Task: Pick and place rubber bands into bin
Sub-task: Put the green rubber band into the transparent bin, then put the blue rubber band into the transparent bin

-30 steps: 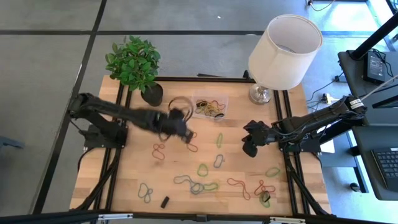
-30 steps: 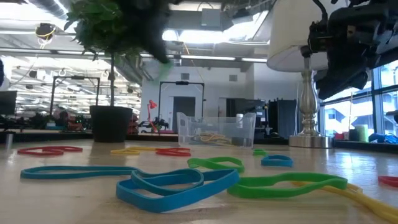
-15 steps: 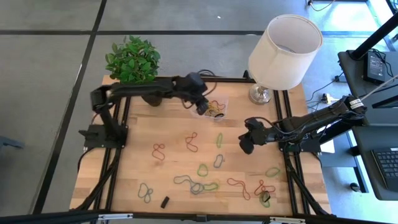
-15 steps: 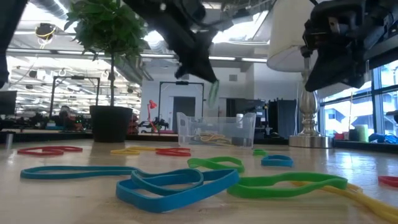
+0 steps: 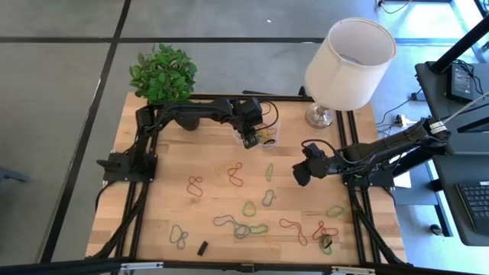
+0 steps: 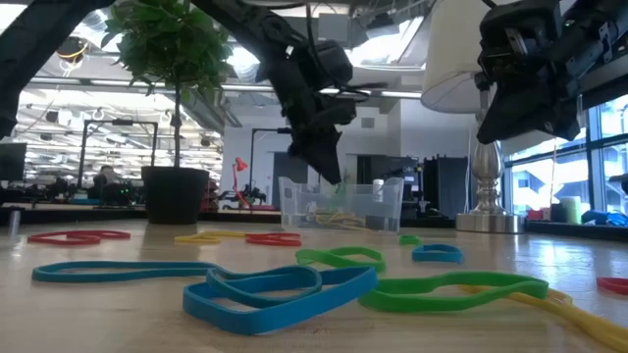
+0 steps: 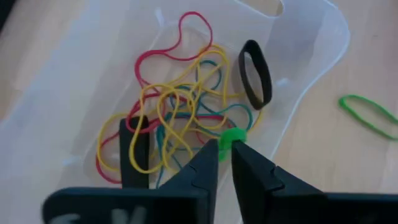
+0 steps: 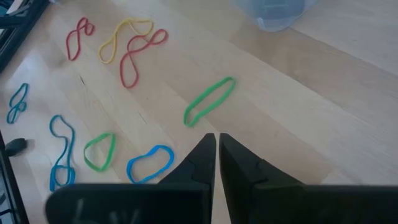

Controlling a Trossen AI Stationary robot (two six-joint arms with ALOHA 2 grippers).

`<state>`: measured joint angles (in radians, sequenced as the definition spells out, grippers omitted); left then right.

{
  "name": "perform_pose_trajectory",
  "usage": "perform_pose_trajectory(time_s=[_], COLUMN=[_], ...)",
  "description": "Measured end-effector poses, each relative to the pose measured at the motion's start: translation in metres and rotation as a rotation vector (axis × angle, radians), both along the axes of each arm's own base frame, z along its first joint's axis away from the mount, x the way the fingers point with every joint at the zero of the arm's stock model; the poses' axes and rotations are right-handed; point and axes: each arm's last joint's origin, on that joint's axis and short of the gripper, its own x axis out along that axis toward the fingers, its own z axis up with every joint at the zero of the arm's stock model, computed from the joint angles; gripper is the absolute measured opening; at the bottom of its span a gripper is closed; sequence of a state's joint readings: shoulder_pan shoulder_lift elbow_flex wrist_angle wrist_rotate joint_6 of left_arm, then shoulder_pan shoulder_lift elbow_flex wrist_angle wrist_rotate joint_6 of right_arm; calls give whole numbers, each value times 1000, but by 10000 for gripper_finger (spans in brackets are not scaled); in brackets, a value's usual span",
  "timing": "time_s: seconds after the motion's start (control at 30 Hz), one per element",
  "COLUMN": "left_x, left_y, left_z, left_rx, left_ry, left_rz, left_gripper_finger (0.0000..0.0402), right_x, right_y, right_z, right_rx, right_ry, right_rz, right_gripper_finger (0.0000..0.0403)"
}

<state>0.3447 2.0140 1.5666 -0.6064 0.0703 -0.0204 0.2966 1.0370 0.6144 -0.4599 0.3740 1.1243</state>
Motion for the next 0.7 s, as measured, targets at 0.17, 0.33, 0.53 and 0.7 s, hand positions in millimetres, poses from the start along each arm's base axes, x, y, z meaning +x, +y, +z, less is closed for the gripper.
perform_pose_trajectory(time_s=[0.17,0.33,0.53,0.7], left_x=[-1,0,4,4], left_y=[1,1,-14,-47], left_z=[4,14,45,69], left_rx=[45,34,43,106], left_ry=[11,17,9,-28], left_rz=[28,54,119,100], left_gripper_finger=[78,93,81,33], right_x=[0,0,-1,-3], right_y=[0,0,0,-1], right_z=[0,0,-1,-3], right_rx=[-4,-24,-29,-82], right_ry=[1,8,17,68], right_rz=[2,21,25,76], right_gripper_finger=[25,25,25,26])
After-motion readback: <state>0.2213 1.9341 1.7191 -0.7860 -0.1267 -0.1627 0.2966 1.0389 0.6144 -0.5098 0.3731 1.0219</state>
